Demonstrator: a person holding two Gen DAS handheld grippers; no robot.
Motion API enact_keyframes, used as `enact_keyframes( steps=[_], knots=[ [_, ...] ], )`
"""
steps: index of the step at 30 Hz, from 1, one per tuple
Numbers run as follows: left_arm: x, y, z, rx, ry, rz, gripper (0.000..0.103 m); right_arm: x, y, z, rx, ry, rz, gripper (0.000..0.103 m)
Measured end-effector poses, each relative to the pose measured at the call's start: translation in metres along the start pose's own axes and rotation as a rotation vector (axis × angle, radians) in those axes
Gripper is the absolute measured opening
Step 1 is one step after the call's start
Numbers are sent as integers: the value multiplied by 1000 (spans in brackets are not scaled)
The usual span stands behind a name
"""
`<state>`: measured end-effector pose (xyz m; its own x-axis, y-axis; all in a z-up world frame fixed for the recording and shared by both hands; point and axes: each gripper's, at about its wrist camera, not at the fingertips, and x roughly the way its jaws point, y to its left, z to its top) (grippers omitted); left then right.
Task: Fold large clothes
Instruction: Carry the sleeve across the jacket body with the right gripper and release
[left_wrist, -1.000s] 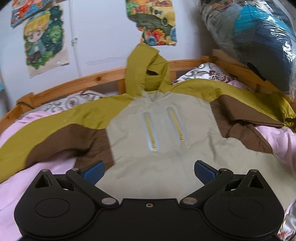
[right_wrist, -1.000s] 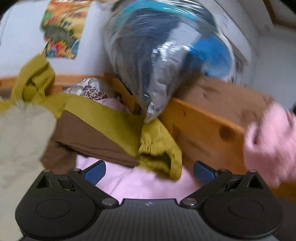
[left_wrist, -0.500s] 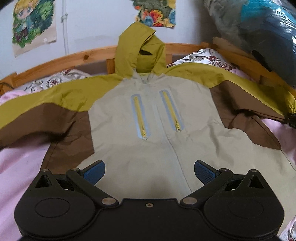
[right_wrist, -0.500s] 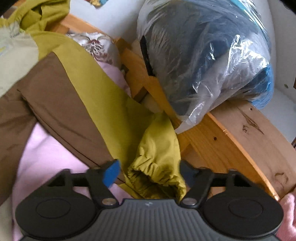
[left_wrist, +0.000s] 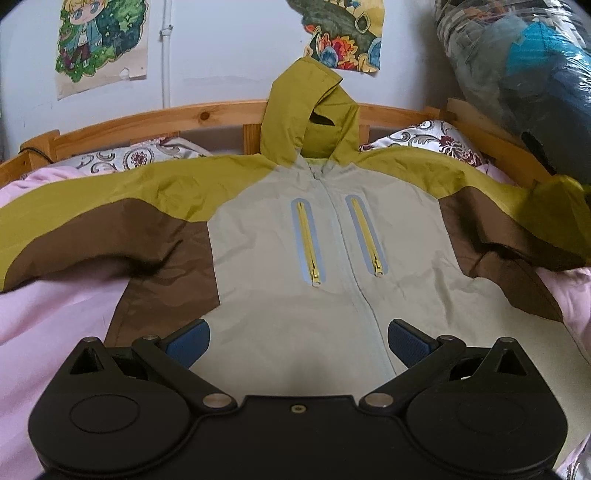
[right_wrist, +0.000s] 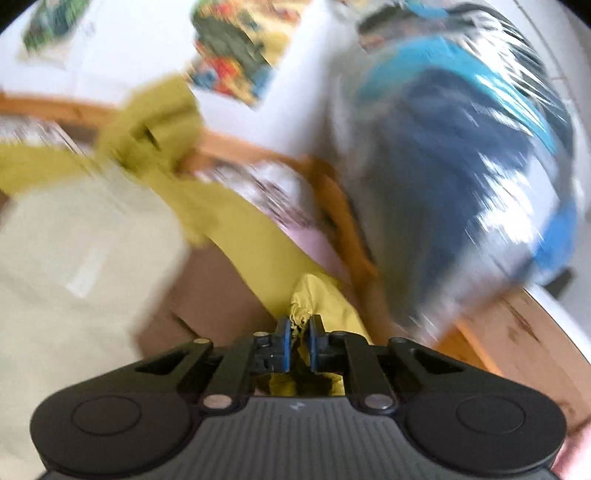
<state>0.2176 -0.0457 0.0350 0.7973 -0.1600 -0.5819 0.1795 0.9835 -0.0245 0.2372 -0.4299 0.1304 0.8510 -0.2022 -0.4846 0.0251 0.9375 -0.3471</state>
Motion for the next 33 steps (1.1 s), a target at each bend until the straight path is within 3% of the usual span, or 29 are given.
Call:
enact_keyframes(
  steps=[8,12,15,21,23,24,25,28,31,33],
  knots=[
    [-14,7,0,-6,-33,-44,102,-43,44,104,141,-174,355,11],
    [-24,13,-8,16,-50,-82,102,-47,99,148,84,-242,527,11],
    [-30,15,-15,48,-52,-85,102,-41,148,165,7,-264,608,11],
    [-32,27,-23,65,-29,-56,102,-1,236,158,-75,-188,764,14],
    [-29,31,-24,63,-17,-41,102,22,251,151,-61,-144,846,19],
    [-28,33,-24,63,-13,-34,102,27,257,146,-55,-134,868,32],
    [-26,35,-24,62,-11,-27,102,31,260,142,-49,-123,883,51],
    [-24,39,-22,61,-17,-12,102,40,251,128,-28,-130,928,67],
    [-16,44,-20,61,-34,20,102,42,226,114,-25,-146,905,83],
    [-7,47,-16,53,-49,39,102,48,202,103,-21,-168,837,88]
  ],
)
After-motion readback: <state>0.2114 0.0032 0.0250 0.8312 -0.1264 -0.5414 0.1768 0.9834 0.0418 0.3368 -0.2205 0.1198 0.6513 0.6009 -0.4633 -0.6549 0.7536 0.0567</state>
